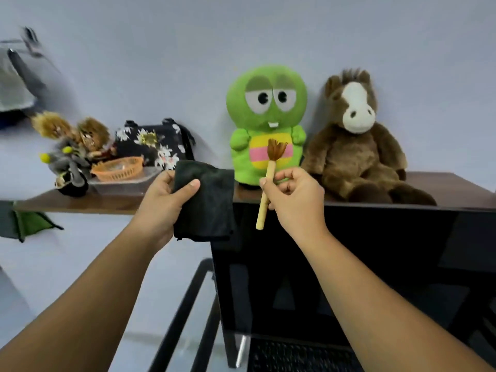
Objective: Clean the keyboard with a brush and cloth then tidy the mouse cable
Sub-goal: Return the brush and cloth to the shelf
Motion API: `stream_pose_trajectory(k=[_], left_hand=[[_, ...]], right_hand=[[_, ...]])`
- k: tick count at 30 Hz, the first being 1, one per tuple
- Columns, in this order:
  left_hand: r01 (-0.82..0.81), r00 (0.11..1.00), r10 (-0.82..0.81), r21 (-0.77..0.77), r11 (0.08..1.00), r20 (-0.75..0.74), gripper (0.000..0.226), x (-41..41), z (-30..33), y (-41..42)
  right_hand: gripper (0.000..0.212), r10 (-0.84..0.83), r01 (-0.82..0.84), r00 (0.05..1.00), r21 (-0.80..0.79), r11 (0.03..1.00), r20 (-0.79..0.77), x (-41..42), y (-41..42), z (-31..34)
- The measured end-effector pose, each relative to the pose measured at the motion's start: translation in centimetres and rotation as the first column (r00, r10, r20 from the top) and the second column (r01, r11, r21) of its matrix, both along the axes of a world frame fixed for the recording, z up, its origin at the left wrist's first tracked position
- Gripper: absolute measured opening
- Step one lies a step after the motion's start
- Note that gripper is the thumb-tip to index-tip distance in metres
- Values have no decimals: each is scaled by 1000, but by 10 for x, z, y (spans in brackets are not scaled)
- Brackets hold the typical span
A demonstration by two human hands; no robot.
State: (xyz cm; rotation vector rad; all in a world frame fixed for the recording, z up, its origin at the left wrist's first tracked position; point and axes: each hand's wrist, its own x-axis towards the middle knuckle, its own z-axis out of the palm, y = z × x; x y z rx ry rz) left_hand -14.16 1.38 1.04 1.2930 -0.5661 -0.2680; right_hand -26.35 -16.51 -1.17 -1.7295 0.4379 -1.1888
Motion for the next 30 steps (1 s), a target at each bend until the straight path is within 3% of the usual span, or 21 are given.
stream_pose_trajectory(k=[6, 10, 15, 18, 20, 23, 27, 30], left_hand=[[-18, 1000, 20, 79, 997, -21, 32, 84, 34, -12], [32, 997, -18, 184, 982, -80, 34, 131, 31, -24], [91, 994, -64, 369, 925, -85, 32, 173, 12, -33], [15, 998, -43, 470, 883, 50, 30, 187, 3, -38], [-84, 982, -25, 558, 825, 185, 41, 197, 0, -40], [-275, 920, -20, 679, 680, 392, 64, 206, -4, -43], [-392, 821, -138, 722, 570, 554, 64, 207, -13, -48], [-463, 730, -233, 716, 523, 643, 57, 210, -20, -48]], right_hand=[[24, -86, 82, 995, -77, 994, -51, 94, -11, 53], [26, -131, 82, 943, -167, 983, -307, 149, -13, 60], [23, -164, -15, 728, -254, 967, -666, 187, -8, 47], [26, -110, -66, 612, -189, 980, -783, 199, -7, 44], [22, -90, -80, 547, -159, 984, -832, 209, -6, 43], [19, -47, -129, 409, -109, 986, -911, 219, -7, 44], [38, 31, -147, 173, 5, 989, -984, 234, -8, 43], [42, 42, -85, 145, 29, 996, -989, 245, -13, 33]])
